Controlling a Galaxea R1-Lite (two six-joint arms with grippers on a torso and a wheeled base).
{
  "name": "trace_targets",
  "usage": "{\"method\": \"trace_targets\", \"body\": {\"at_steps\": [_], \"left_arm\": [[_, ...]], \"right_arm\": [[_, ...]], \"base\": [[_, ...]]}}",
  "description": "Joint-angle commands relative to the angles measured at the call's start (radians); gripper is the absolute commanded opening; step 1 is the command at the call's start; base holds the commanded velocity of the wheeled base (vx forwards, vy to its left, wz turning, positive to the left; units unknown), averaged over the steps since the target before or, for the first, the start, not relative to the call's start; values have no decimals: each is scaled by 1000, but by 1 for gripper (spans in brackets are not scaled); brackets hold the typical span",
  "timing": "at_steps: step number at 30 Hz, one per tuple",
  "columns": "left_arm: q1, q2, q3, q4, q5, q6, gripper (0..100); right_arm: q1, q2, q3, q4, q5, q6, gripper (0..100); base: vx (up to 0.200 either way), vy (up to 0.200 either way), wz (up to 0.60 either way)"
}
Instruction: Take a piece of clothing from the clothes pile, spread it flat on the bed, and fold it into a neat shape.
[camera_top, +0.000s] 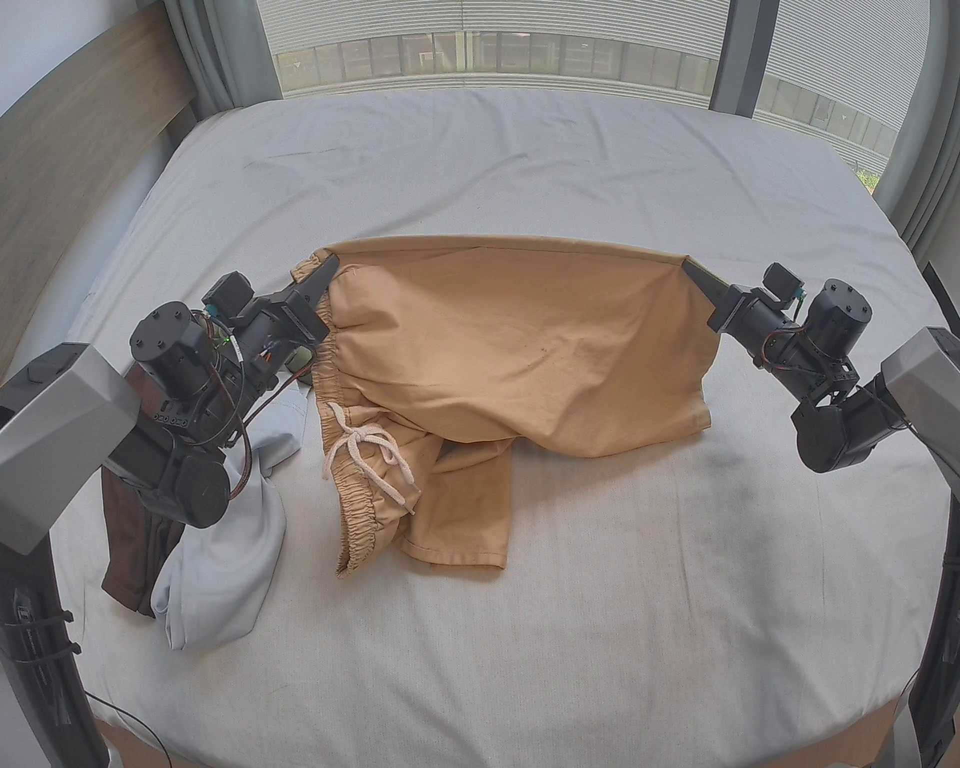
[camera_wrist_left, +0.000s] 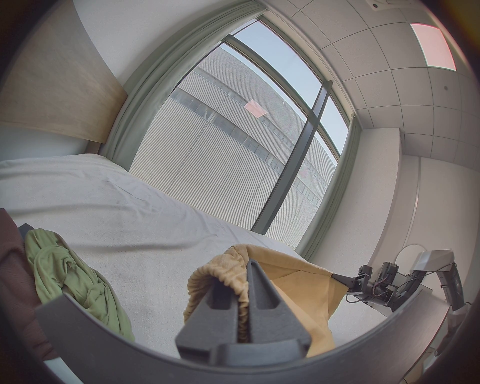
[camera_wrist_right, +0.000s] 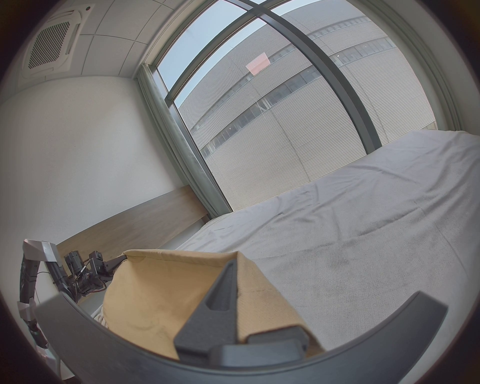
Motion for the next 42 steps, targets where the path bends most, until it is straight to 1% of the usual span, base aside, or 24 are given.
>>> {"method": "trace_targets", "body": {"at_steps": [1,7,16,17,18,19,24,30,33,35,38,42], "left_arm": [[-1,40,-26,1,1,0,0],[2,75,-37,0,1,3,0],[5,82,-67,3,13,3,0],[5,85,-67,1,14,3,100],[5,89,-67,1,14,3,100],[5,91,-69,1,14,3,100],[27,111,-115,4,24,3,100],[30,108,-121,4,28,1,100],[30,101,-107,4,27,1,100],[30,100,-84,6,27,3,100],[33,95,-60,6,27,3,100],[61,78,-43,7,27,9,100]], "right_arm": [[2,40,-39,1,-1,1,0],[2,62,-79,25,-3,1,0],[16,66,-102,38,-13,1,0],[19,66,-103,42,-15,1,0],[21,66,-108,47,-19,3,0],[22,68,-119,51,-29,3,100],[19,100,-221,55,-79,3,100],[13,91,-223,61,-84,3,100],[13,83,-197,64,-99,3,100],[24,57,-145,45,-125,1,100],[42,25,-57,10,-128,-1,100],[67,-26,82,-31,-128,-8,100]], "base": [[0,0,0],[0,0,0],[0,0,0],[0,0,0],[0,0,0],[0,0,0],[0,0,0],[0,0,0],[0,0,0],[0,0,0],[0,0,0],[0,0,0]]}}
